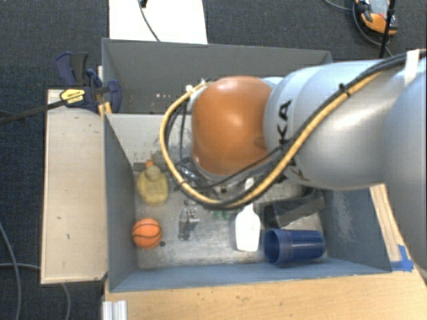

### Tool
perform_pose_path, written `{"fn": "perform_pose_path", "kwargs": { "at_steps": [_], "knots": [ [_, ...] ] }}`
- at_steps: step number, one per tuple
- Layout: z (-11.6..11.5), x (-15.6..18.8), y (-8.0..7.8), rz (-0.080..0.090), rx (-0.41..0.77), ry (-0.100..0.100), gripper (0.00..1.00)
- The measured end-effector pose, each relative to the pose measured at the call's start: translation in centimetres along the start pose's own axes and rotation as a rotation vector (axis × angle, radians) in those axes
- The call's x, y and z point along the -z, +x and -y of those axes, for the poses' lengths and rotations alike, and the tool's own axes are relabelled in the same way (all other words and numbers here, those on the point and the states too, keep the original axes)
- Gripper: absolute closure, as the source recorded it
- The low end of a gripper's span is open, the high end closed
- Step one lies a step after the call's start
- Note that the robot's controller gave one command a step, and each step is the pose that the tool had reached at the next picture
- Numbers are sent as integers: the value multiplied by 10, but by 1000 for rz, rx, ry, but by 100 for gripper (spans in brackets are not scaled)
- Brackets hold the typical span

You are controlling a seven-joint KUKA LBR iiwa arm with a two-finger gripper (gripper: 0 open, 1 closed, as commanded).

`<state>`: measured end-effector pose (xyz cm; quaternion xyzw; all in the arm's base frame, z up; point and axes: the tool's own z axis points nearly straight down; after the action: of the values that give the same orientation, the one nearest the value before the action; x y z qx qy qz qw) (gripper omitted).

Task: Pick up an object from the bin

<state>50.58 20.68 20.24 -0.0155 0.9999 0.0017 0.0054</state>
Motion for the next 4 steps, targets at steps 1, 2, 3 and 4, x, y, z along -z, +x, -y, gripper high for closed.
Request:
{"fn": "perform_pose_path", "kwargs": {
  "at_steps": [1, 2, 3, 4],
  "knots": [
    [-36, -28, -4, -12, 160, 2, 0],
    [-13, -132, 17, -9, 260, 0, 100],
    [-13, -132, 17, -8, 254, 0, 0],
    [-13, -131, 16, -8, 252, 0, 0]
  ]
}}
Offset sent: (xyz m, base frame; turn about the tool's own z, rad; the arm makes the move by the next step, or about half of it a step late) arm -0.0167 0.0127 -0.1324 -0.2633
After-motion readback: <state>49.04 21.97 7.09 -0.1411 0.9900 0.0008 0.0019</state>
